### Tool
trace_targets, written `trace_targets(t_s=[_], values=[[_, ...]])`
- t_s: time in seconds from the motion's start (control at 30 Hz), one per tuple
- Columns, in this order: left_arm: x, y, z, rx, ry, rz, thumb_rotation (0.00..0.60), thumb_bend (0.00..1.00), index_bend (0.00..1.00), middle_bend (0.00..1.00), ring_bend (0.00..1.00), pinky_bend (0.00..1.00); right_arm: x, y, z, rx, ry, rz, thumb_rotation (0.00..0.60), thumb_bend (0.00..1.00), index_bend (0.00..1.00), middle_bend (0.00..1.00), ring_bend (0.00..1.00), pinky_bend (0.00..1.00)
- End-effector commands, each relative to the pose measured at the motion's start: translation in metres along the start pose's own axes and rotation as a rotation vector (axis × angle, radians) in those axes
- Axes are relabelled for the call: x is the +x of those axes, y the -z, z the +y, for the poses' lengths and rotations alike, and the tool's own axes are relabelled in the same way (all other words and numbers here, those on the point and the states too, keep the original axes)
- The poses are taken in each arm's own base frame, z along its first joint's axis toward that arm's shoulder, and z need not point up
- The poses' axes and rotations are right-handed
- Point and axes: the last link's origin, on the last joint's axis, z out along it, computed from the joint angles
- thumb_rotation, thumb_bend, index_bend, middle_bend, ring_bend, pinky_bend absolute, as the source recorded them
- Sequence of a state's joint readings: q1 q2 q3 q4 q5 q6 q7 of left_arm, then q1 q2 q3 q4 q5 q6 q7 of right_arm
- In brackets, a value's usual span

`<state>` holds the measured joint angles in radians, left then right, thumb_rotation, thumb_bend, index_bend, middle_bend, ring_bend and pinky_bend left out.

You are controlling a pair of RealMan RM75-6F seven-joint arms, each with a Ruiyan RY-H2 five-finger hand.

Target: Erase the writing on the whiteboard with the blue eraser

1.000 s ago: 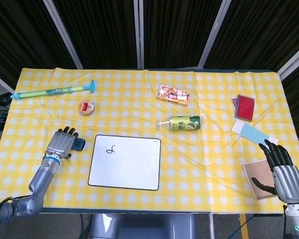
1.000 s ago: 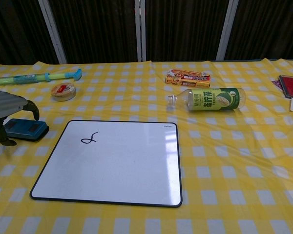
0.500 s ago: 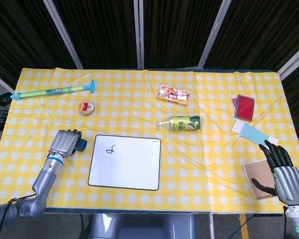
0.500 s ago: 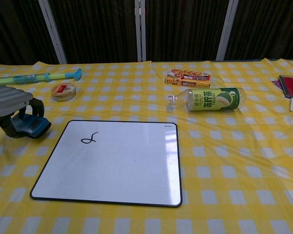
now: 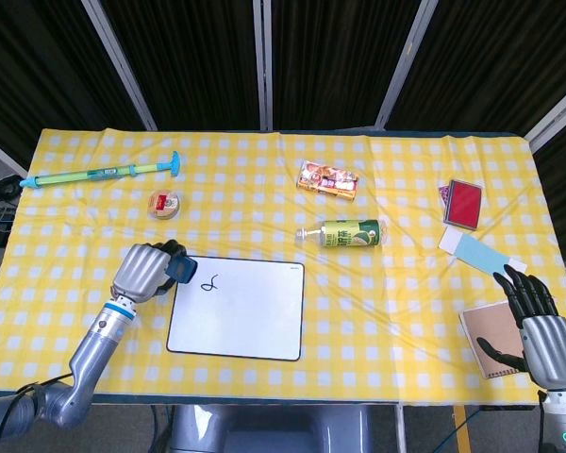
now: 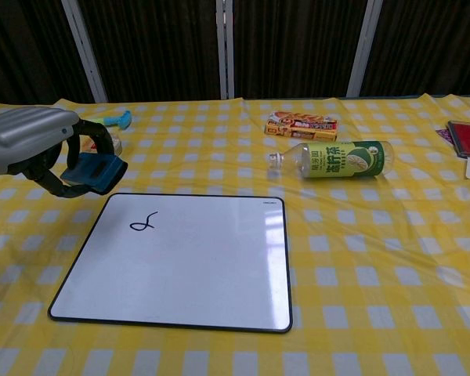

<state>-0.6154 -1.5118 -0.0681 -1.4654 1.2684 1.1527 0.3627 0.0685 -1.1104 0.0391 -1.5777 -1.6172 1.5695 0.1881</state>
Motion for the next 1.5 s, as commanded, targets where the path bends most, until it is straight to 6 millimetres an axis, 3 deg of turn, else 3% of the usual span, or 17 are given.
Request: trace_targets(t_s=[0.03,0.37,0.6,0.87,1.5], values=[[-0.006,0.000,0.025,-0.066,0.024,0.003,0.600,0.60,0.79,0.61,0.51,0.60,0.002,0.000,0.001,-0.002,-0.008,0.006,0.600,0.07,0.00,0.00,0.00,0.00],[-0.038,0.005,0.097,-0.204,0.082,-0.067,0.600,0.60,0.80,0.61,0.52,0.60,0.006,0.001,0.003,0.006,-0.032,0.012,0.600,0.07,0.00,0.00,0.00,0.00],[-0.055,0.004,0.116,-0.237,0.068,-0.074,0.600,0.60,0.80,0.61,0.52,0.60,0.005,0.002,0.001,0.017,-0.034,0.011,0.600,0.07,0.00,0.00,0.00,0.00],[-0.063,-0.003,0.102,-0.207,0.037,-0.056,0.600,0.60,0.80,0.61,0.52,0.60,0.003,0.003,0.000,0.022,-0.024,0.005,0.600,0.07,0.00,0.00,0.00,0.00],[-0.062,-0.007,0.030,-0.076,-0.021,-0.047,0.600,0.60,0.80,0.61,0.52,0.60,-0.002,0.004,-0.004,0.029,-0.008,-0.002,0.600,0.07,0.00,0.00,0.00,0.00]])
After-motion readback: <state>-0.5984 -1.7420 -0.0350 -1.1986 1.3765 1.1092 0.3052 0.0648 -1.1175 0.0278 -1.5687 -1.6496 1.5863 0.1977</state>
